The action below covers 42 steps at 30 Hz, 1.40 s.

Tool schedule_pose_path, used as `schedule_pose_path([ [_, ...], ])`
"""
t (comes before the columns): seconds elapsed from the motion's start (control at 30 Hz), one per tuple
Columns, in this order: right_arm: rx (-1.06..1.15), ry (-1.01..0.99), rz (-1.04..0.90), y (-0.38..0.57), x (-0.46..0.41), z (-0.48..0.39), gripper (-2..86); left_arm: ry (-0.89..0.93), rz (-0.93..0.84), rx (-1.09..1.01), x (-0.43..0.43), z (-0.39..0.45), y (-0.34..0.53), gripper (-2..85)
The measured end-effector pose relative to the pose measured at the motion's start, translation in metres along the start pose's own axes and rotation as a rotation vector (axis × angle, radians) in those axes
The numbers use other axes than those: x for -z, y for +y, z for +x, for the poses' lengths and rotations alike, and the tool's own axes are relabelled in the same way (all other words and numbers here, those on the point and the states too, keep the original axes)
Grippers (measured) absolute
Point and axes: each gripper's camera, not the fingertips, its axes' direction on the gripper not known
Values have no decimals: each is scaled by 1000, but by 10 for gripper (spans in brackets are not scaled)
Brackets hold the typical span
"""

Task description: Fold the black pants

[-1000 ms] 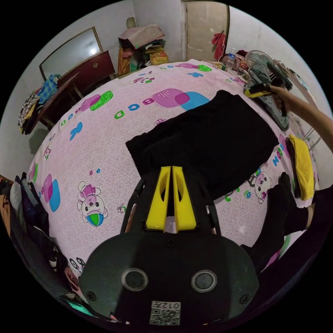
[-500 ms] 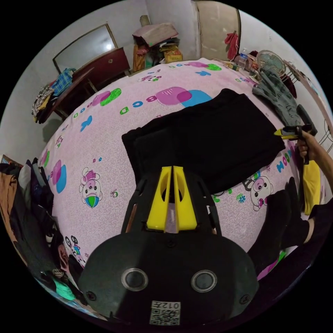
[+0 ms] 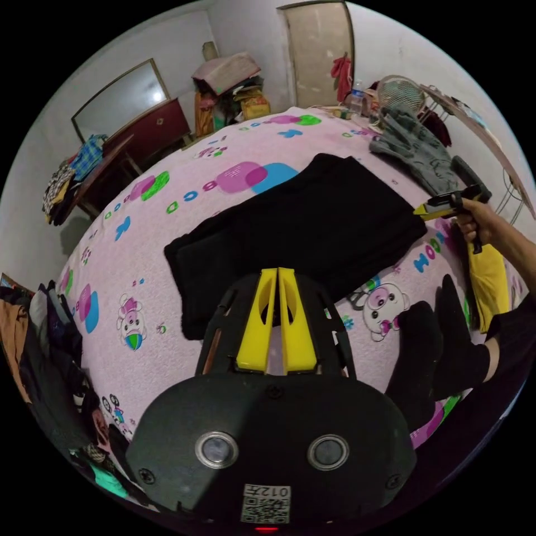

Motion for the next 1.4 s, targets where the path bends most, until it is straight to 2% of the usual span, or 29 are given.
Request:
schedule_pose_path([
  [0.07,-6,-12,3,1,1,4,72,27,-9,-14,-11,24,-3,-1],
  [0.2,-12,-26,13,3,3,12,37,-23,-170,-26,-49,49,6,1],
  [0.37,-14,-131,34,3,14,19,20,32,-71,38,-30,68,19,17],
  [0.5,-55,-206,50,1,17,24,14,65,81,-92,-4,135,11,53],
  [0.63,-87,-250,59,-1,16,22,13,91,158,-223,1,200,0,84],
  [0.87,-89,-254,43,-5,9,18,15,-5,184,-298,-15,267,-12,108],
  [1.07,-100,-306,28,-16,-9,21,29,-60,112,-317,-21,282,-21,56],
  [1.27,-149,-311,70,-43,-32,38,52,84,118,-223,-17,250,-13,19],
  [1.33,-218,-316,179,-60,-39,43,76,116,111,-204,-14,239,-11,14],
  [1.4,-222,-332,195,-77,-48,41,85,142,137,-202,-6,227,-6,10],
])
